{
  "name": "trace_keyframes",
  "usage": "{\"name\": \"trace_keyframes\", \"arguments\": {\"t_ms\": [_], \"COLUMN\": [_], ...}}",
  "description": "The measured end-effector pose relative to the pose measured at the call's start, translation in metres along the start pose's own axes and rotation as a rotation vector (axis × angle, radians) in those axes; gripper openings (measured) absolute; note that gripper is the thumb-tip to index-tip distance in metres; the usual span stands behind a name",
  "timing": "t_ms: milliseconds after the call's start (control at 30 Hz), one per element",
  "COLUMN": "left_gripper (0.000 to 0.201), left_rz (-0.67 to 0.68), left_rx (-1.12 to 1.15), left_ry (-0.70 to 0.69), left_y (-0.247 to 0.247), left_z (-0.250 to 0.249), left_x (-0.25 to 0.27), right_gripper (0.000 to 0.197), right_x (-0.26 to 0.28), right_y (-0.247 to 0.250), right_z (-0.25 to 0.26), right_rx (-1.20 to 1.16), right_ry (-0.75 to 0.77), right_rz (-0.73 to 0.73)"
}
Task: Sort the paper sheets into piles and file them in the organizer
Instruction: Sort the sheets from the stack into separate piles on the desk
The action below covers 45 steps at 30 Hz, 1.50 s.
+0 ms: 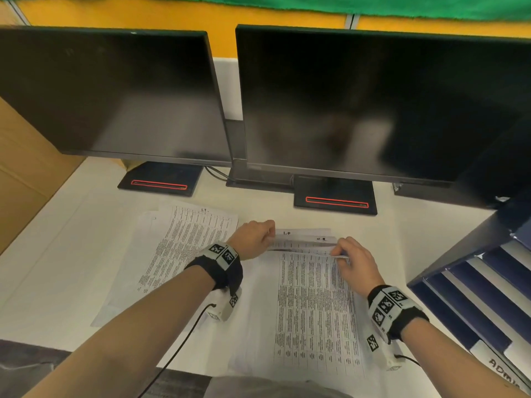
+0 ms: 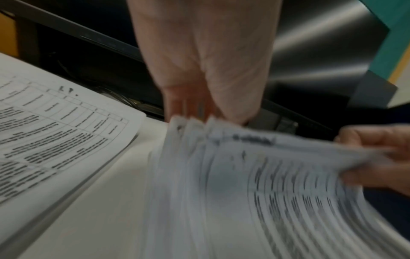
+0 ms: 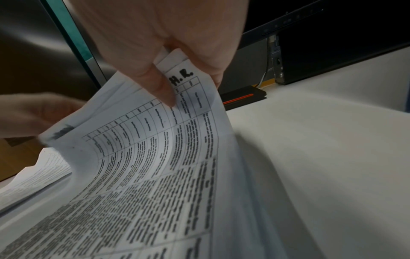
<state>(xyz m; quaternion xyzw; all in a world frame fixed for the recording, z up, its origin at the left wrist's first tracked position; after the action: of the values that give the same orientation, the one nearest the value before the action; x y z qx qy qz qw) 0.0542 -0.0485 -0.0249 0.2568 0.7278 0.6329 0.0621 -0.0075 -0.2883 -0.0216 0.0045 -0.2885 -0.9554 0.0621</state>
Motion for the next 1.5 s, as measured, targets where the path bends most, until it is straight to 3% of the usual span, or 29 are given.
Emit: {"name": "trace_keyframes", "arguments": {"t_ms": [67,100,233,333,433,533,667,800,900,967,1033,1100,1167,1300,1400,1500], "left_gripper": [0.014,0.013,0.014,0.012,0.006,0.005,0.027,0.034,0.028,0.042,0.051,0.036,0.021,0.017,0.023,0.024], "left_rz": [0.110,0.100,-0.103,-0.221,-0.288,-0.205,-0.022,-0.021,-0.019,0.001,-0.097,-0.311,-0.392,-0.082,0.108,0.156], "left_rx": [0.033,0.061,0.348,0.438,0.477,0.551,0.313,0.320,0.165,0.000,-0.163,-0.185,-0.080,0.105,0.068,-0.084], "left_ry": [0.017,0.026,0.026,0.027,0.133,0.340,0.681,0.803,0.885,0.934,0.887,0.634,0.349,0.048,0.033,0.045], "left_y": [-0.002,0.003,0.049,0.094,0.137,0.151,0.120,0.059,0.042,0.043,0.051,0.056,0.053,0.021,0.005,0.002], "left_z": [0.002,0.002,0.001,0.026,0.070,0.134,0.215,0.267,0.262,0.244,0.213,0.165,0.107,0.026,0.011,0.015], "left_x": [0.001,0.001,0.004,0.012,0.026,0.047,0.081,0.107,0.111,0.103,0.087,0.061,0.036,-0.004,-0.018,-0.018], "right_gripper": [0.026,0.025,0.030,0.038,0.038,0.040,0.041,0.036,0.032,0.029,0.025,0.023,0.022,0.027,0.026,0.028], "right_x": [0.000,0.000,-0.003,-0.004,-0.004,-0.005,-0.009,-0.014,-0.019,-0.022,-0.023,-0.024,-0.024,-0.019,-0.014,-0.010], "right_y": [0.001,0.002,0.013,0.020,0.020,0.018,0.016,0.010,0.003,-0.002,-0.008,-0.013,-0.016,-0.017,-0.014,-0.014], "right_z": [-0.002,-0.002,-0.003,-0.005,-0.007,-0.008,-0.008,-0.002,0.001,0.004,0.008,0.013,0.016,0.025,0.027,0.025], "right_rx": [-0.018,-0.025,-0.082,-0.101,-0.078,-0.072,-0.061,-0.046,-0.031,0.000,0.042,0.087,0.115,0.107,0.085,0.088], "right_ry": [-0.006,-0.005,-0.001,0.004,-0.009,-0.009,0.002,0.015,0.023,0.027,0.037,0.059,0.073,0.128,0.161,0.153], "right_rz": [0.000,-0.007,-0.063,-0.069,-0.039,-0.021,-0.011,0.027,0.043,0.055,0.070,0.087,0.103,0.129,0.117,0.111]}}
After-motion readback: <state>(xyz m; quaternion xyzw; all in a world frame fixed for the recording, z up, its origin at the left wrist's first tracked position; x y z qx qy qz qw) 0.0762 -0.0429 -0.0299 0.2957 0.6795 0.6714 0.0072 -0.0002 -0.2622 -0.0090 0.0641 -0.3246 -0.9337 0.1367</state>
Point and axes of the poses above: each hand's wrist, its own x-axis away from the middle knuckle, its own y-axis out of the back of the hand, z = x × y, the point moved 5 cm from there along -x, towards the middle knuckle, and after that the axes turned 13 degrees about -x, right-handed, at the moved point
